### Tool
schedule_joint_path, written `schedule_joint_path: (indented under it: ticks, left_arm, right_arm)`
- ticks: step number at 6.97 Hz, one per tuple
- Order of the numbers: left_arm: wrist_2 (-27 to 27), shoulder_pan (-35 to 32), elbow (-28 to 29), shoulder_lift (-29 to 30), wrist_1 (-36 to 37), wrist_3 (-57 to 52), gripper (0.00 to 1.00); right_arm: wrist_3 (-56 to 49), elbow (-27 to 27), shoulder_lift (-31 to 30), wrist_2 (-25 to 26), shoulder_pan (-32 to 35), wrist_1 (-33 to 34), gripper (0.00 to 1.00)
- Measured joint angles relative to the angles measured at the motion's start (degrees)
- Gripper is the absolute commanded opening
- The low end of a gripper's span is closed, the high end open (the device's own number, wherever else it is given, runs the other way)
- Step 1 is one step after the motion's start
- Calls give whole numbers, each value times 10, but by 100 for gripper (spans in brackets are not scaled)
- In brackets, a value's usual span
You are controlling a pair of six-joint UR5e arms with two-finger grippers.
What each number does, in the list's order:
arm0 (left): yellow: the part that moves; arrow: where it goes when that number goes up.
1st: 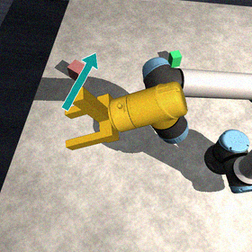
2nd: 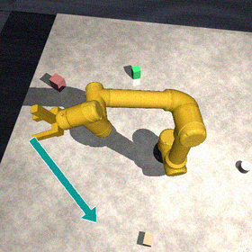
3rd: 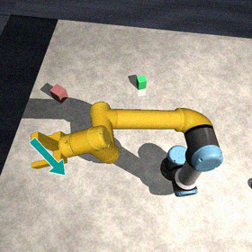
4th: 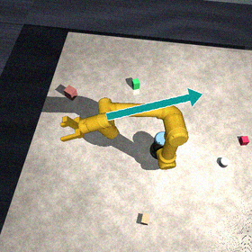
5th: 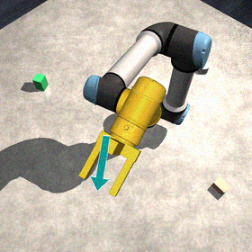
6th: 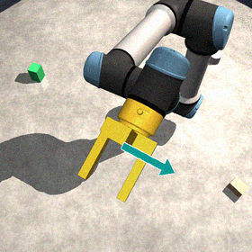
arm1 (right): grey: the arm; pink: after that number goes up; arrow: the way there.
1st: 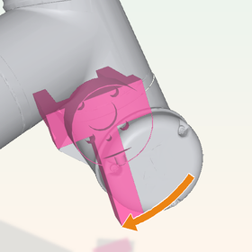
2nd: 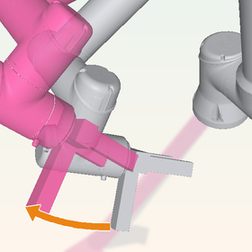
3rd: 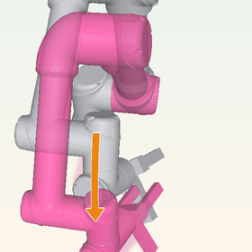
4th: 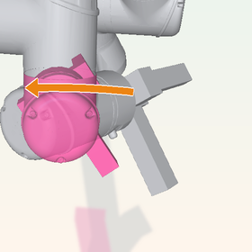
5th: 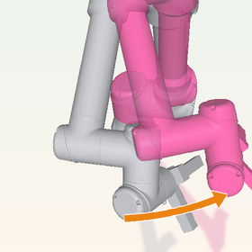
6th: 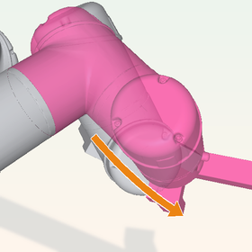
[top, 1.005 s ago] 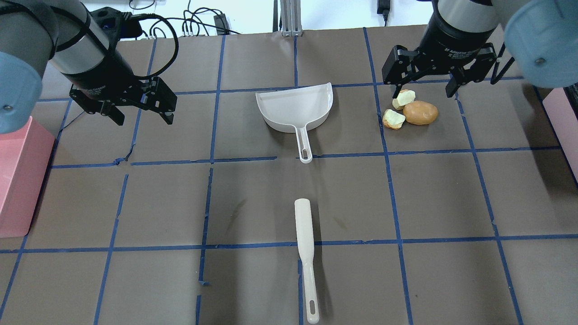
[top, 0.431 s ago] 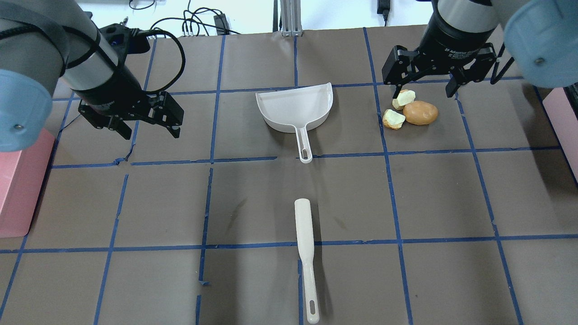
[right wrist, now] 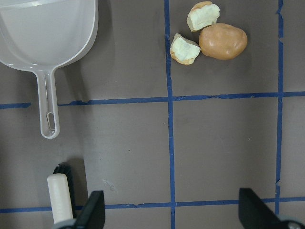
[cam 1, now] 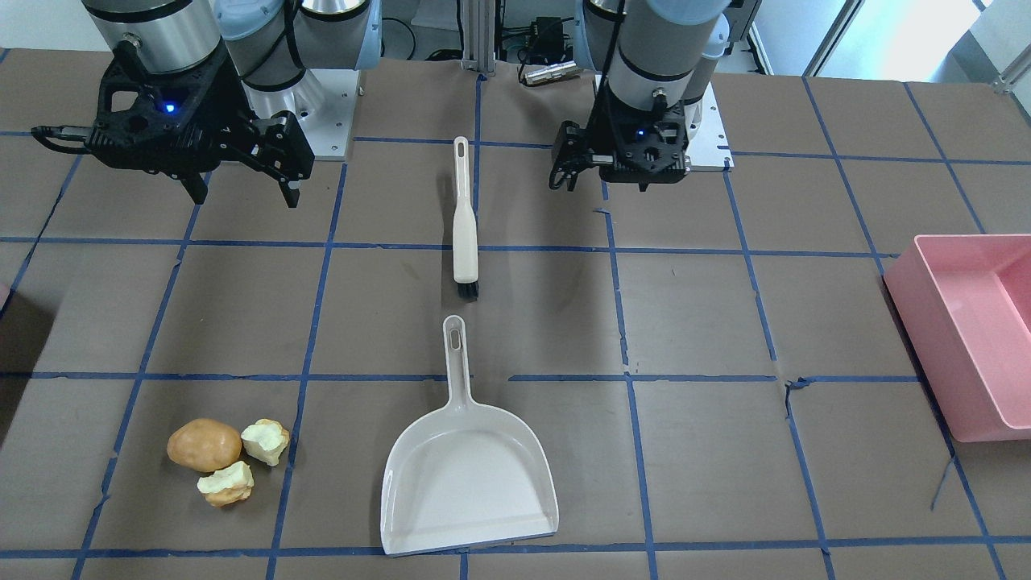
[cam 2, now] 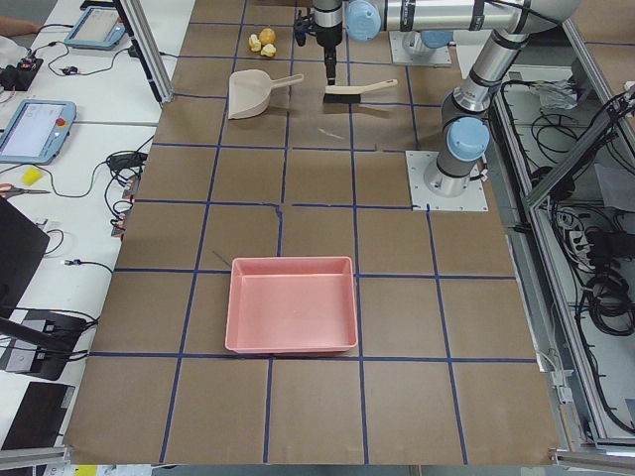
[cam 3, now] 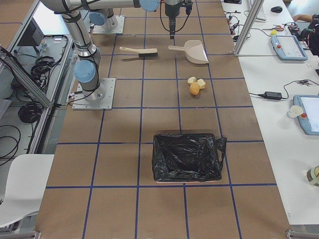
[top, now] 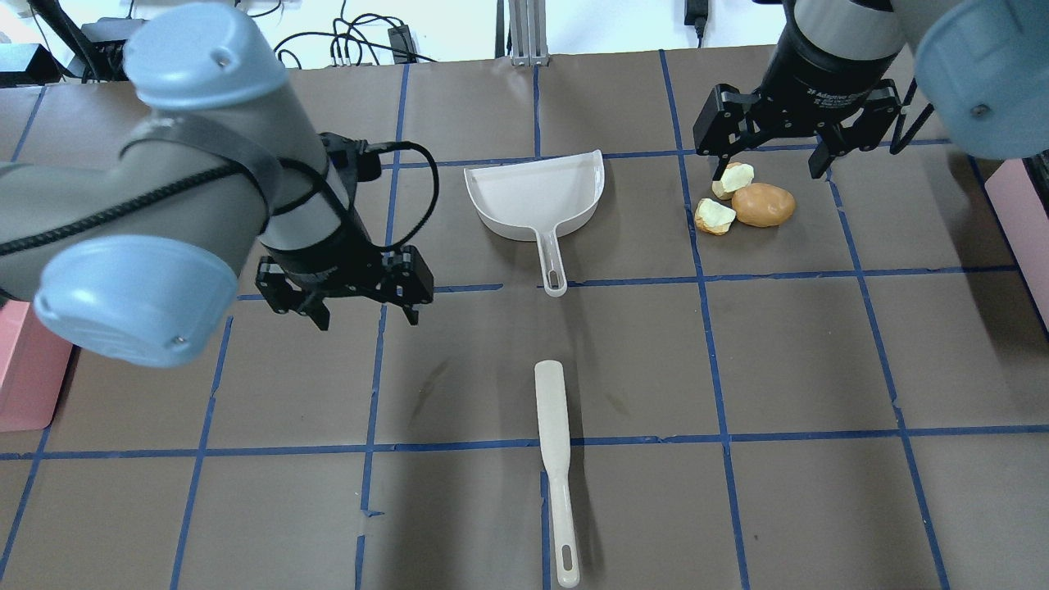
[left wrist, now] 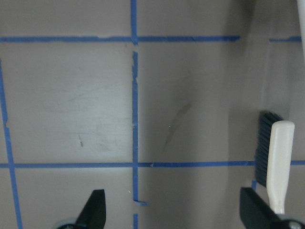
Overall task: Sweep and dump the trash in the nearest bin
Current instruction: 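Move the left gripper down to the white brush handle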
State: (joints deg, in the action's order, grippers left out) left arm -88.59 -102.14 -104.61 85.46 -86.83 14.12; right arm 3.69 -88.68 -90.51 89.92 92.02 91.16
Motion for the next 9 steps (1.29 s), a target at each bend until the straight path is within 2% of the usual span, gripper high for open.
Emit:
schedule_joint_path:
  ticks: [3,6,7,9]
  left_arm:
    - [27,-98,-74,4,50,118,100]
    - [50,-184,-145,33,173,171,100]
    - [51,-213,-158,57,220,185,100]
    - [51,-259,-167,85,259,210,100]
  right_arm:
    - [0,0,0,0,0,-2,100]
    - [-1,0,0,-2,0,-2,100]
    - [-3,0,0,-2,0,-2,100]
    - [-4,0,0,-2,0,-2,100]
